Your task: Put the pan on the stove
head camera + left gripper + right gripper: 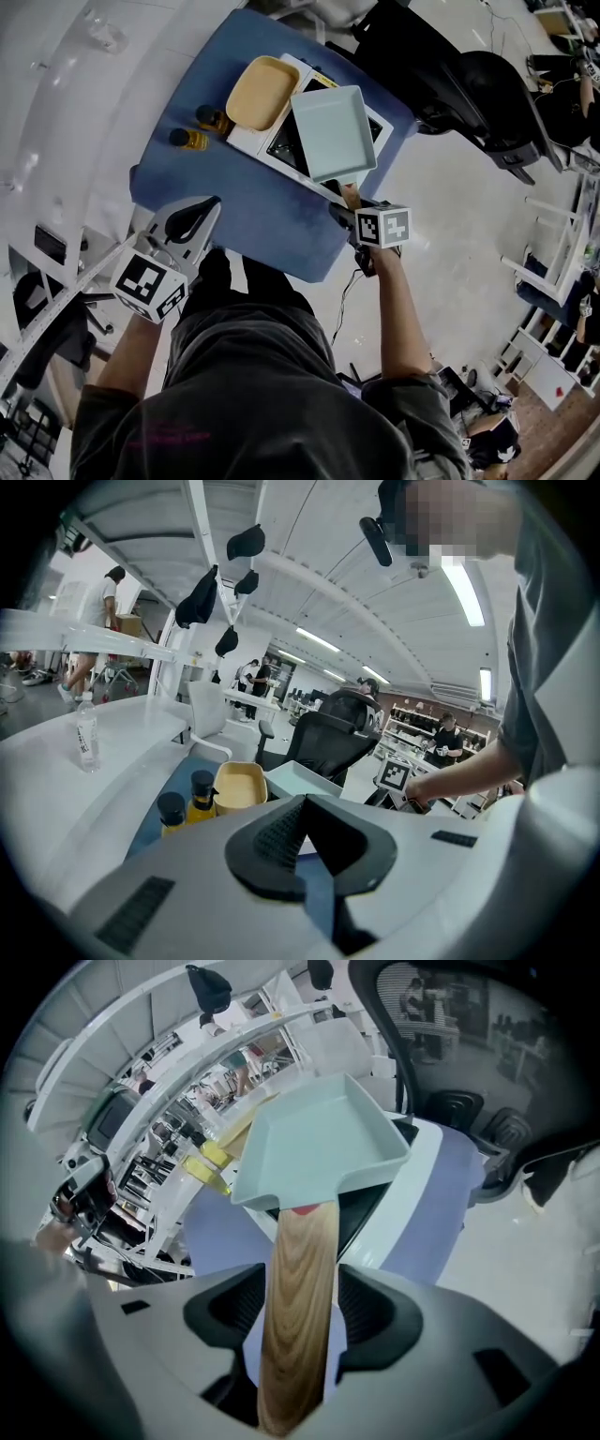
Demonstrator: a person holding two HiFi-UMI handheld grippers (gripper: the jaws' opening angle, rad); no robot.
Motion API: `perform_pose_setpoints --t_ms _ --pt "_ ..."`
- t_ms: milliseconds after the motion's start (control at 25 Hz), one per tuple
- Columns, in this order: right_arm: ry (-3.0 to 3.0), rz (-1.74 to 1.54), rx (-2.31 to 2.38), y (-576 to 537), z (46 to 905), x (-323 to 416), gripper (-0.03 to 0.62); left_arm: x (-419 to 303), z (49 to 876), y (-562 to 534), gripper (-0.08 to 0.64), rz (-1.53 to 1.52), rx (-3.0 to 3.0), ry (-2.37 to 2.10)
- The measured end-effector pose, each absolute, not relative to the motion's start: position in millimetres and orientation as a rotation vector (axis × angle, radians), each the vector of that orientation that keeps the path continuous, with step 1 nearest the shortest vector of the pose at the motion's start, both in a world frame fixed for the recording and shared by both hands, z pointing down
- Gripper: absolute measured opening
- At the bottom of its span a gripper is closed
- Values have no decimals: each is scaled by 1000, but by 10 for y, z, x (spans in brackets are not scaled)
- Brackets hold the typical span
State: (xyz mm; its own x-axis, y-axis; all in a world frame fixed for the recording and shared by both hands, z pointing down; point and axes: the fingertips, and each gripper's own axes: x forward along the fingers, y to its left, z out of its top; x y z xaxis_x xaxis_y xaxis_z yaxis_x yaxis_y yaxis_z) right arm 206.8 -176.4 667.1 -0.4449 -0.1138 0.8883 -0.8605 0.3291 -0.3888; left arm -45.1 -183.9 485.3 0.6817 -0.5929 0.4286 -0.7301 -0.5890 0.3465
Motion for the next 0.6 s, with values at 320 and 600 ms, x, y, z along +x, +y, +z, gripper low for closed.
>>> perform_pose_setpoints --t_ms 320,600 --pt "-1840 1178 927 -1512 6449 2108 227 -399 4652 -1765 2 375 2473 -971" --pt "-1835 1179 1026 -1245 6275 2222 227 -391 4473 -1639 2 375 2530 -933"
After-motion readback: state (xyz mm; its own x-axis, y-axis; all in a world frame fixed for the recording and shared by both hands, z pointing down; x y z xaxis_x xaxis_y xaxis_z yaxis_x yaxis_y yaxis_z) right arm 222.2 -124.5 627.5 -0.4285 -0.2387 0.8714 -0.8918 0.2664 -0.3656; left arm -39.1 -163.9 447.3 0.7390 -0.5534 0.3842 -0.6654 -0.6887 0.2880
